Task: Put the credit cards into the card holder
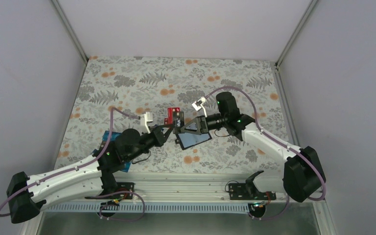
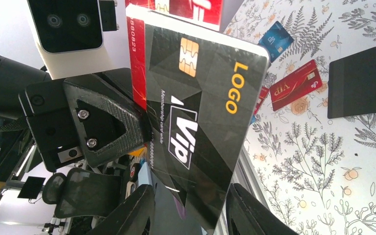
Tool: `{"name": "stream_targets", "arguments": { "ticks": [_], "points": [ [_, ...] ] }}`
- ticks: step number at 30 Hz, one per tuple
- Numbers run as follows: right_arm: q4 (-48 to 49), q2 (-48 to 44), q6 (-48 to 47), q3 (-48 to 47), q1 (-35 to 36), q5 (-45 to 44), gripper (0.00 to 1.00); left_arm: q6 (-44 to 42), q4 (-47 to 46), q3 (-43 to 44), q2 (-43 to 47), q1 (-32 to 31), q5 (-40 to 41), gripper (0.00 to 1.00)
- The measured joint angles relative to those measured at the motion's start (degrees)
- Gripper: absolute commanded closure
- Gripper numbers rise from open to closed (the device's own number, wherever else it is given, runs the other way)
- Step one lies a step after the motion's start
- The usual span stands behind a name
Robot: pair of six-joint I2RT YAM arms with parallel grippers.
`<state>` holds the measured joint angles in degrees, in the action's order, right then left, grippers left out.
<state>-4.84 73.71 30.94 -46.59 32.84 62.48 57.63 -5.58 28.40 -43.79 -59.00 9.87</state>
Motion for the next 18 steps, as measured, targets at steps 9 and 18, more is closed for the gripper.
{"name": "stream_targets", "arguments": {
  "ticks": [9,18],
  "points": [
    [1.0,0.3,1.4,0.3,-0.1,0.0,0.88,0.0,-0.7,0.0,-0.1,0.0,0.0,0.98],
    [1.0,0.3,2.3,0.4,-0.5,-0.1,0.96,0.0,1.2,0.2,-1.9,0.2,2.8,0.98]
  ]
}}
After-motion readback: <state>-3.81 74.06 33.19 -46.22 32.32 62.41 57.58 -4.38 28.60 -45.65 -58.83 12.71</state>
